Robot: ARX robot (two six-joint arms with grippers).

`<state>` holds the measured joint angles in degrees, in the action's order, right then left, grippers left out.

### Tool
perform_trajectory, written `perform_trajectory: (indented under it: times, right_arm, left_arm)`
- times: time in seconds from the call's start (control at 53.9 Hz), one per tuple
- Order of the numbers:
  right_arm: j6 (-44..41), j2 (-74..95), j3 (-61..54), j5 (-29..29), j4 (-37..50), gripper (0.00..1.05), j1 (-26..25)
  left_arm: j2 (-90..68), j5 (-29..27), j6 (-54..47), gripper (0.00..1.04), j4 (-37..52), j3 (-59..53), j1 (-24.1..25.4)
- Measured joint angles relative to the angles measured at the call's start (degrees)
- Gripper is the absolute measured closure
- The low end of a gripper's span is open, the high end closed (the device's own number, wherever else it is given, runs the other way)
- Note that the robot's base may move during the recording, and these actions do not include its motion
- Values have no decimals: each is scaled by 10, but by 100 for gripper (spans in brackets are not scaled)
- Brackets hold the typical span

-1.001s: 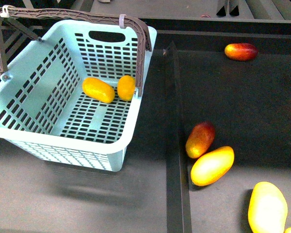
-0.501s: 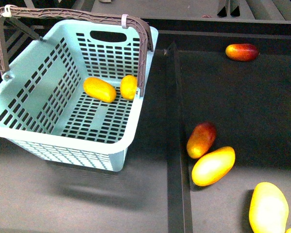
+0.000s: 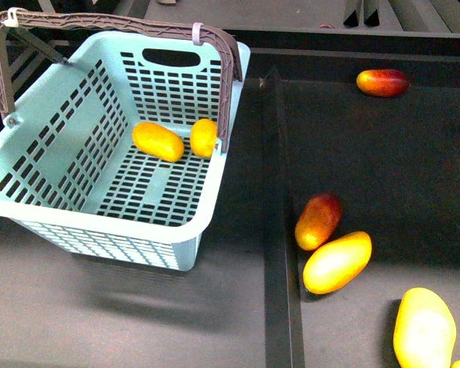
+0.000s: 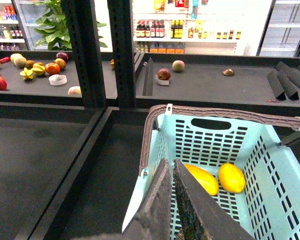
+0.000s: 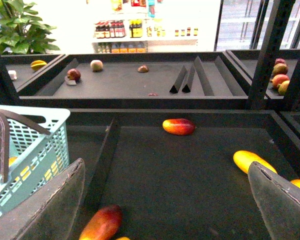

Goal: Pick lemon and mango into basket

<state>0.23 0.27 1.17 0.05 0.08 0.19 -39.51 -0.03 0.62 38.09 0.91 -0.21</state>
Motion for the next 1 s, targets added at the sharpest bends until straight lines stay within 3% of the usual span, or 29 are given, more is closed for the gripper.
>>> perform_trajectory:
  times: [0.389, 1.001]
  right_arm:
    - [0, 0, 0, 0, 0, 9, 0]
    - [0, 0, 0, 0, 0, 9, 0]
  left_arm:
    - [165, 0, 0, 102, -152, 0, 0]
    - [287, 0, 0, 102, -272, 0, 0]
